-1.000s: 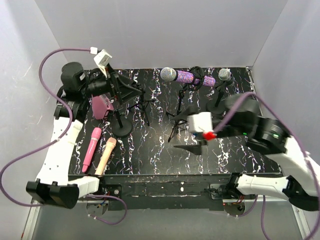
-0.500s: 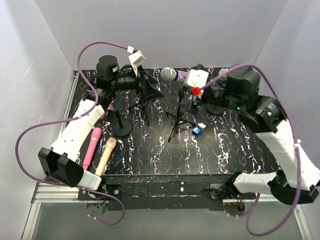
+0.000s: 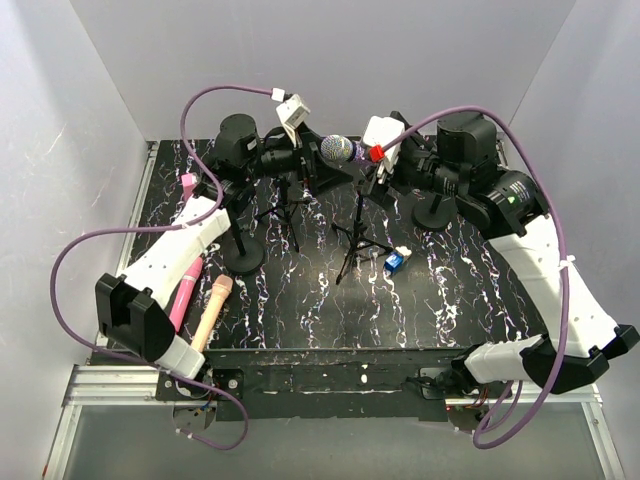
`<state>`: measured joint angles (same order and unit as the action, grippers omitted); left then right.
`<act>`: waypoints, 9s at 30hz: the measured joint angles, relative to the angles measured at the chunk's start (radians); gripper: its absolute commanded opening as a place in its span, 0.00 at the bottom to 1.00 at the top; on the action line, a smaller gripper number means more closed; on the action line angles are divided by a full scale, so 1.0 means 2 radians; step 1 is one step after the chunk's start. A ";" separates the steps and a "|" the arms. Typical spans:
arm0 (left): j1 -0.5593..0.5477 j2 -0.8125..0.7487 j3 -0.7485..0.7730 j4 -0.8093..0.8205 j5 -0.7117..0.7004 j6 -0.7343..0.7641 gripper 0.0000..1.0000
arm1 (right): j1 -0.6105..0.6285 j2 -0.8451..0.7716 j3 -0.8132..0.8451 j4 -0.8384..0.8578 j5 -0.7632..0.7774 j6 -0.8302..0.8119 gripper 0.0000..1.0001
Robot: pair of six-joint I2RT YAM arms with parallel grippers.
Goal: Remove the microphone from the stand
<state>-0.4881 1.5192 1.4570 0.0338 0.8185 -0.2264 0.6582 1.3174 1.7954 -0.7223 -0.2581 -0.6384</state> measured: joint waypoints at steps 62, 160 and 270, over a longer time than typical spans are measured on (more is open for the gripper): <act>0.012 -0.082 0.472 -0.483 -0.349 0.381 0.00 | -0.060 0.012 -0.078 0.093 0.017 -0.039 0.82; 0.375 0.065 -0.249 -0.348 -0.508 0.261 0.71 | -0.020 -0.031 -0.022 0.057 -0.055 -0.001 0.86; -0.029 0.058 0.037 -0.233 -0.140 0.083 0.00 | -0.136 0.092 -0.366 0.271 -0.292 0.545 0.61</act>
<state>-0.5453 1.6356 1.5318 -0.4324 0.5377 -0.0612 0.3866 1.5009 1.0634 -0.1806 -0.8413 0.4515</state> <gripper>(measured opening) 0.261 0.632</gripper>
